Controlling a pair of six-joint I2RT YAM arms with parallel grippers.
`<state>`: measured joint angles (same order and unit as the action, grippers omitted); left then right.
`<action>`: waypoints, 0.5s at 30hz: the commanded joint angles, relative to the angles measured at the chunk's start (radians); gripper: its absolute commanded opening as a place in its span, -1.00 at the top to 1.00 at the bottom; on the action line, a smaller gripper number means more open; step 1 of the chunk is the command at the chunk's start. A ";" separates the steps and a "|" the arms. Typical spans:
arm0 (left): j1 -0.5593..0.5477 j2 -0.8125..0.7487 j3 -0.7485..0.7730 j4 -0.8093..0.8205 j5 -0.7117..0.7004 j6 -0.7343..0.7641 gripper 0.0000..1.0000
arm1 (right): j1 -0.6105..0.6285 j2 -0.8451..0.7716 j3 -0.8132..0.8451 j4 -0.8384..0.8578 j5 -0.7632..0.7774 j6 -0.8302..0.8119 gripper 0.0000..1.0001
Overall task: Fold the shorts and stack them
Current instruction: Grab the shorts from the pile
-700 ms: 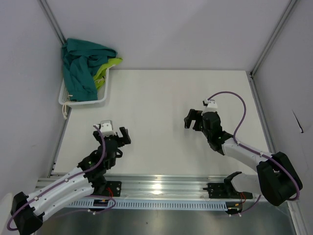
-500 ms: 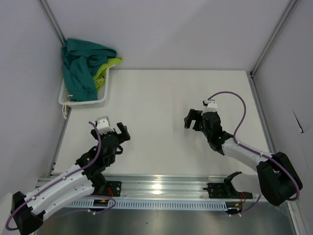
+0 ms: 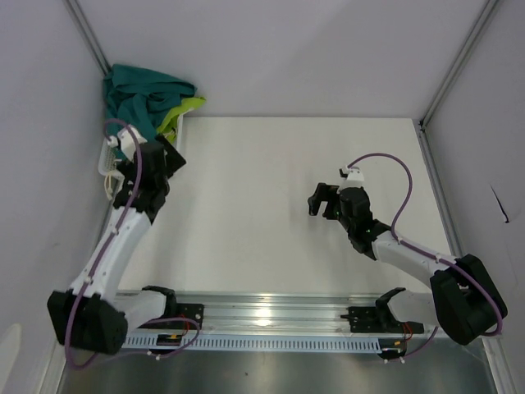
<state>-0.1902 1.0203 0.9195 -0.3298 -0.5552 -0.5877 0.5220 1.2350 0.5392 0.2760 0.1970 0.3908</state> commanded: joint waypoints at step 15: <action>0.278 0.776 0.961 -0.313 0.161 -0.015 -0.98 | -0.001 -0.009 0.025 0.034 -0.030 0.023 -0.99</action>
<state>0.0673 1.7294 1.7679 -0.5449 -0.4152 -0.6201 0.5217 1.2362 0.5392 0.2787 0.1738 0.4030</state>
